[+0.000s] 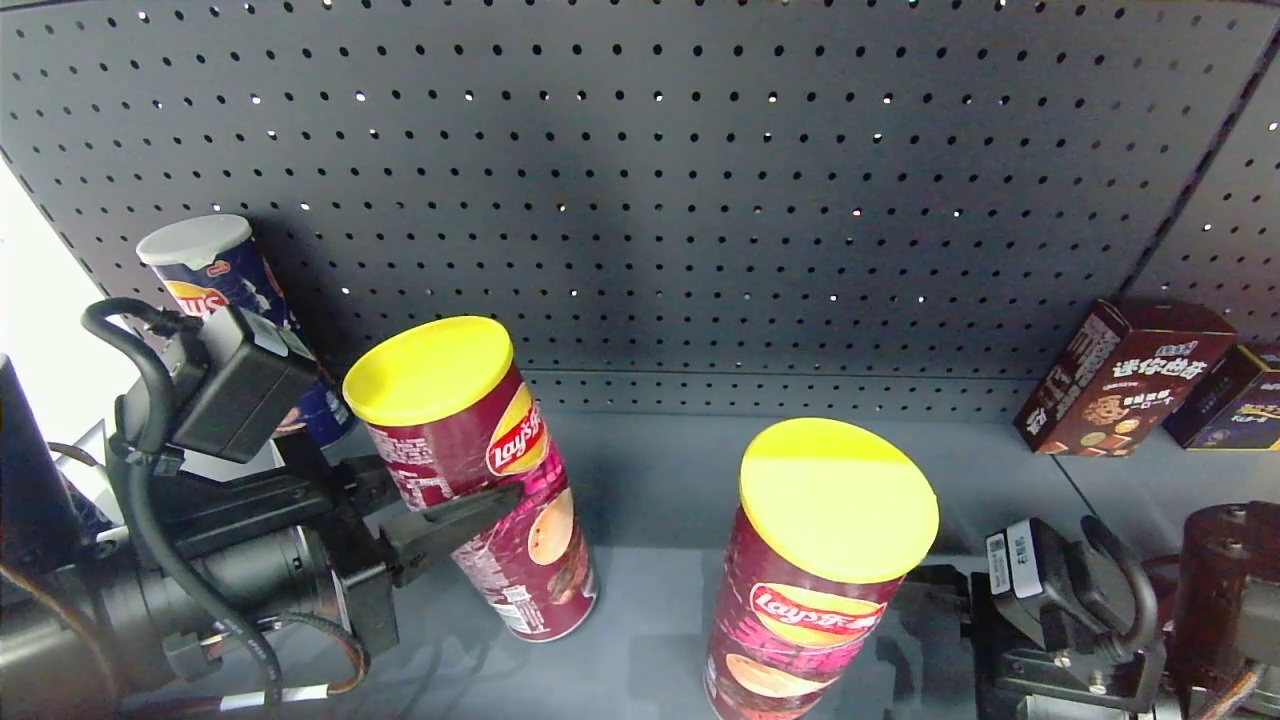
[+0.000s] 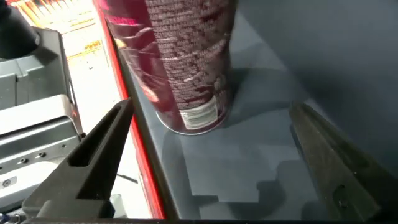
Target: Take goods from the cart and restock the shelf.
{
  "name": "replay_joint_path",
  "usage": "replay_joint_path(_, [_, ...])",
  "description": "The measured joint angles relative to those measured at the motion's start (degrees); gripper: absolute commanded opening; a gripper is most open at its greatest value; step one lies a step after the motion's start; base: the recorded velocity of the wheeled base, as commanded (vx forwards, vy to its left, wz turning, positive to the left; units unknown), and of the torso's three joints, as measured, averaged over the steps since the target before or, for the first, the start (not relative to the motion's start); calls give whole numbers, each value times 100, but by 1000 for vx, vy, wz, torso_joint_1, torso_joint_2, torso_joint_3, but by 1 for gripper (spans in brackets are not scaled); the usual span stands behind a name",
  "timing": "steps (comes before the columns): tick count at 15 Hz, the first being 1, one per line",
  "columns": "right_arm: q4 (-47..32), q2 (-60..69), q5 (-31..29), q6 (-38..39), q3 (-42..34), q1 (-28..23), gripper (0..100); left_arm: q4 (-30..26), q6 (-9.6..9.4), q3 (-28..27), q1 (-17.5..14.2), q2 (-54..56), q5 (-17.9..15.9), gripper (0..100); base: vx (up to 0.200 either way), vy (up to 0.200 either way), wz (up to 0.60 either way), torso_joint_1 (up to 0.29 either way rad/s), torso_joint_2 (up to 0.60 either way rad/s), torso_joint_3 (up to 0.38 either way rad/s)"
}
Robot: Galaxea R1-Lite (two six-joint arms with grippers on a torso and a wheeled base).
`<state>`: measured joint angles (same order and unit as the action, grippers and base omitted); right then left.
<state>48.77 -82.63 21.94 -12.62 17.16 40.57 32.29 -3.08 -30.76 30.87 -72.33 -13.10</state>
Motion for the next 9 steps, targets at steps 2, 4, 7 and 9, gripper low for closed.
replay_joint_path(2, [-4,0,2,-2,2,-33,100,0,0,0,0,4,0,0,0,0,0,0,0,0])
replay_joint_path(4, [-2,-15,11,-2,15,-138,100,-2,0,0,0,6,2,0,0,0,0,0,0,0])
replay_joint_path(7, [0,-30,9,-2,6,-210,100,-5,2,46,0,13,2,0,0,0,0,0,0,0])
replay_joint_path(9, [-2,-30,9,-2,0,-218,100,-6,0,77,0,20,2,0,0,0,0,0,0,0])
